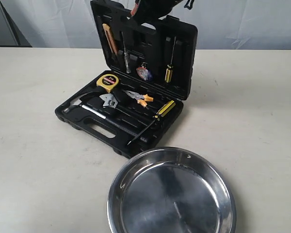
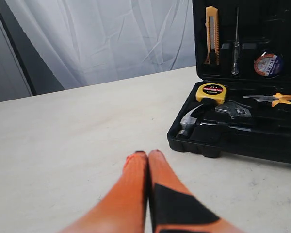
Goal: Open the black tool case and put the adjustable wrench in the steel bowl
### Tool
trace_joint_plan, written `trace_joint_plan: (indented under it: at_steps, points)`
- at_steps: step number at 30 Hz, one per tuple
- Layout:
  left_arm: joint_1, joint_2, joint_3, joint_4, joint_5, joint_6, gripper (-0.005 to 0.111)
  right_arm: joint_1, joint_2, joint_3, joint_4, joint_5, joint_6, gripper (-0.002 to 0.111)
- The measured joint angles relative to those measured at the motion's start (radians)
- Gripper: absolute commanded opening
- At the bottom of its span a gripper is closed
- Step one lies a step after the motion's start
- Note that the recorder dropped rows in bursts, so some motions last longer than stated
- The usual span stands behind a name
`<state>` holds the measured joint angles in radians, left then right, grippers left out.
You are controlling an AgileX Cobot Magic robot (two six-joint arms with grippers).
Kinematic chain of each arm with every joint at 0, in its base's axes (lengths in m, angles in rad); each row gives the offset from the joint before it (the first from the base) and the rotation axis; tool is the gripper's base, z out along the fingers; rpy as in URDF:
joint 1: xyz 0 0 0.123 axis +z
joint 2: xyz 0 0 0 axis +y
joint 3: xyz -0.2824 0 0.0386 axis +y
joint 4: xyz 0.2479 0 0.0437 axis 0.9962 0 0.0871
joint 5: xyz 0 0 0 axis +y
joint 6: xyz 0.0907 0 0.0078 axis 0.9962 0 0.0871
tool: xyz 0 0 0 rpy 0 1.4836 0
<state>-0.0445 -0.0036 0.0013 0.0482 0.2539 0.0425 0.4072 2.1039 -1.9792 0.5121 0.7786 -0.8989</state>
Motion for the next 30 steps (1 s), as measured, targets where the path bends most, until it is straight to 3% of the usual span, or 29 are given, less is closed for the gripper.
trace_joint_plan:
  at_steps: [10, 14, 16, 17, 19, 22, 24, 26, 28, 30]
  points:
    - [0.000, 0.000, 0.000, 0.000, 0.000, 0.000, 0.000, -0.084, 0.025, -0.002, 0.068, -0.017, 0.000, 0.003]
    - [0.000, 0.000, 0.000, 0.000, 0.000, 0.000, 0.000, -0.098, 0.044, -0.008, 0.056, -0.046, 0.000, 0.021]
    - [0.000, 0.000, 0.000, 0.000, 0.000, 0.000, 0.000, -0.101, 0.053, -0.011, 0.037, -0.078, -0.002, 0.033]
    - [0.000, 0.000, 0.000, 0.000, 0.000, 0.000, 0.000, -0.104, 0.059, -0.011, 0.029, -0.089, -0.002, 0.045]
    - [0.000, 0.000, 0.000, 0.000, 0.000, 0.000, 0.000, -0.111, 0.079, -0.011, -0.002, -0.116, -0.002, 0.055]
    - [0.000, 0.000, 0.000, 0.000, 0.000, 0.000, 0.000, -0.112, 0.081, -0.011, -0.040, -0.134, 0.016, 0.049]
    - [0.000, 0.000, 0.000, 0.000, 0.000, 0.000, 0.000, -0.112, 0.075, -0.011, -0.074, -0.149, 0.064, 0.033]
    - [0.000, 0.000, 0.000, 0.000, 0.000, 0.000, 0.000, -0.112, 0.057, -0.011, -0.133, -0.170, 0.116, 0.010]
    - [0.000, 0.000, 0.000, 0.000, 0.000, 0.000, 0.000, -0.112, 0.040, -0.011, -0.215, -0.192, 0.165, 0.003]
    - [0.000, 0.000, 0.000, 0.000, 0.000, 0.000, 0.000, -0.112, 0.030, -0.011, -0.301, -0.199, 0.227, 0.003]
